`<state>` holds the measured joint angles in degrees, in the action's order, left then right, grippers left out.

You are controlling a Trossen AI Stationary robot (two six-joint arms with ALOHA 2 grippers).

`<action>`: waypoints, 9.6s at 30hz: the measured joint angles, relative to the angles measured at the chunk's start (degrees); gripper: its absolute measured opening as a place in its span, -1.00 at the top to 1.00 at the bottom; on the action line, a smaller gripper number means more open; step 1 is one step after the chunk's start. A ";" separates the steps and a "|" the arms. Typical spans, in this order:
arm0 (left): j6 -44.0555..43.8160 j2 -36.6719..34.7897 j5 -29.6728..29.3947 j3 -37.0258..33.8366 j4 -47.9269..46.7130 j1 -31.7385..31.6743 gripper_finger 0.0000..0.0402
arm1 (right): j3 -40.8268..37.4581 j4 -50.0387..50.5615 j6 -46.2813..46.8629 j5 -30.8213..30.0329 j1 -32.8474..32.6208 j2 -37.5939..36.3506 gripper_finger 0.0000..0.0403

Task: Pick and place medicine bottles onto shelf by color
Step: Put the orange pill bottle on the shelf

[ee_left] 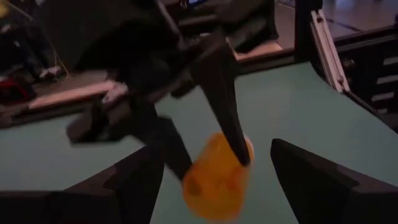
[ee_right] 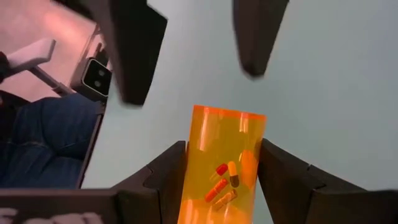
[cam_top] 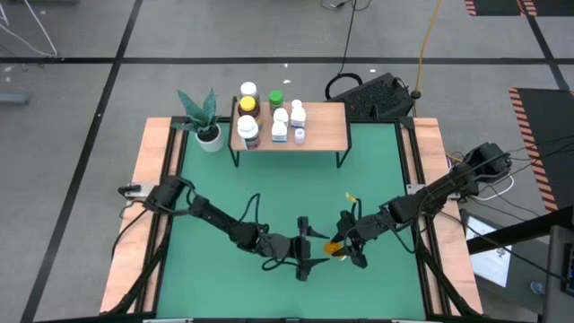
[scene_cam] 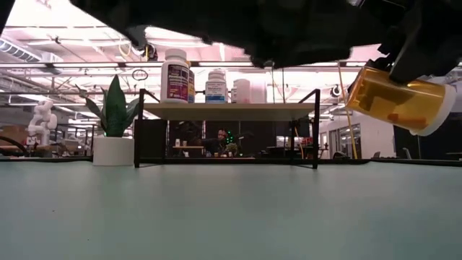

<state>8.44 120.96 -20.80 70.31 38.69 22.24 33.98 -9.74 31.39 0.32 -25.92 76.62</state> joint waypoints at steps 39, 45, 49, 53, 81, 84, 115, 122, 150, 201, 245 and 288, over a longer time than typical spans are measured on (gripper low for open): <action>3.49 1.73 4.58 9.80 -7.09 1.64 -0.09 | -1.38 -12.45 -5.00 -2.18 -1.57 -0.04 0.16; 10.47 2.74 7.90 9.80 -5.40 1.18 -0.30 | -2.34 -12.30 -1.17 -5.18 -1.52 0.02 0.16; 11.58 2.74 7.97 9.80 -5.22 0.36 -0.38 | -2.43 -12.68 1.47 -5.06 -1.47 0.02 0.16; 8.85 2.68 8.52 9.85 -6.98 0.06 -0.36 | -2.51 -12.33 4.18 -5.01 -1.47 0.07 0.16; 6.37 2.76 10.47 9.81 -12.31 0.28 0.63 | -2.43 -11.87 2.20 -8.03 -3.49 0.04 0.16; 4.55 2.85 10.46 9.78 -12.28 0.32 0.69 | -2.40 -11.93 1.82 -7.98 -3.40 0.00 0.16; 11.41 2.82 15.89 9.74 -16.33 -1.60 -0.27 | -2.36 -17.55 4.53 -9.00 -1.53 7.74 0.16; 13.34 2.85 15.62 9.74 -17.59 -0.35 -0.27 | -2.36 -21.73 7.36 -8.93 -4.48 13.17 0.16; 9.34 2.74 11.89 9.82 -20.04 1.23 0.22 | -2.43 -32.10 1.61 2.78 1.95 15.47 0.16; 9.04 2.85 3.89 9.69 -15.54 2.07 -0.38 | -9.18 -32.79 0.30 2.72 1.94 6.44 0.16; 9.87 2.83 9.46 9.71 -16.90 0.91 0.06 | -9.22 -35.07 -6.42 6.40 -2.13 7.21 0.16; 3.73 -0.08 -12.47 9.78 -13.63 2.06 0.06 | -18.09 -35.61 -24.06 -36.72 -17.75 -16.90 -0.05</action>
<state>12.16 120.88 -33.27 80.09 25.06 24.30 15.89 -45.35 7.33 -36.40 -43.68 59.72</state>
